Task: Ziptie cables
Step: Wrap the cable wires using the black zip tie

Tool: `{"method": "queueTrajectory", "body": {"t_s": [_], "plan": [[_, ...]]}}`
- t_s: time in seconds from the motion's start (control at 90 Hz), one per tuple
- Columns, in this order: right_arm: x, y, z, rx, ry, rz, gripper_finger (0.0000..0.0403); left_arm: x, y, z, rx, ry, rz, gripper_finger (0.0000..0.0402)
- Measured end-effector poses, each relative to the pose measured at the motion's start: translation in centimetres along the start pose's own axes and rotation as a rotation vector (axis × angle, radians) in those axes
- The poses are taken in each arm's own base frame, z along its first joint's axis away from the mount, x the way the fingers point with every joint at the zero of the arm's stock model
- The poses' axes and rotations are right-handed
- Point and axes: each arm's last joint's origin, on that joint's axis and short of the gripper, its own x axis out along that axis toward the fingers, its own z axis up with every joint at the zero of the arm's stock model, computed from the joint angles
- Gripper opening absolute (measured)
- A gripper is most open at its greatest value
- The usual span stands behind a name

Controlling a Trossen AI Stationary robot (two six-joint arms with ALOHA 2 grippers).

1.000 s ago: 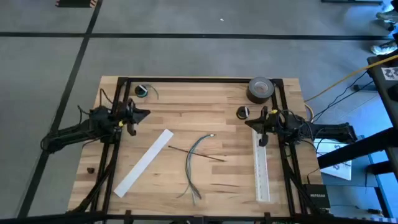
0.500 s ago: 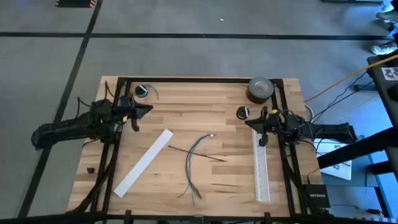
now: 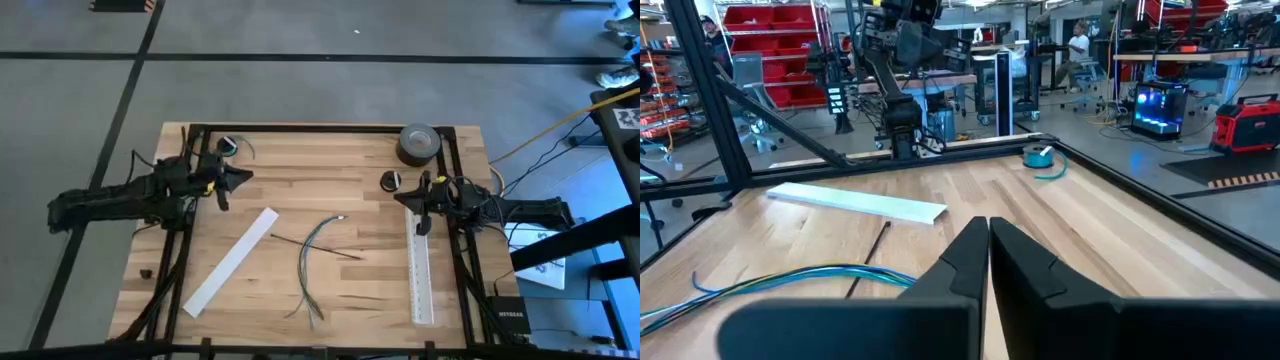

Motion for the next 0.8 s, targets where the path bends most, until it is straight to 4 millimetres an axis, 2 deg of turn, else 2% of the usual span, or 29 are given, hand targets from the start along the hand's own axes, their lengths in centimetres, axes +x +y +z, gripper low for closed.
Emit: {"method": "queueTrajectory", "body": {"t_s": [0.433,0.8], "plan": [[0.0,0.0,0.0,0.000,0.000,0.000,0.0000,0.9,-0.1,0.0,0.104,0.004,0.002,0.0005],[0.0,0.0,0.0,0.000,0.000,0.000,0.0000,1.4,-0.2,0.6,0.177,-0.005,0.000,0.0106]]}}
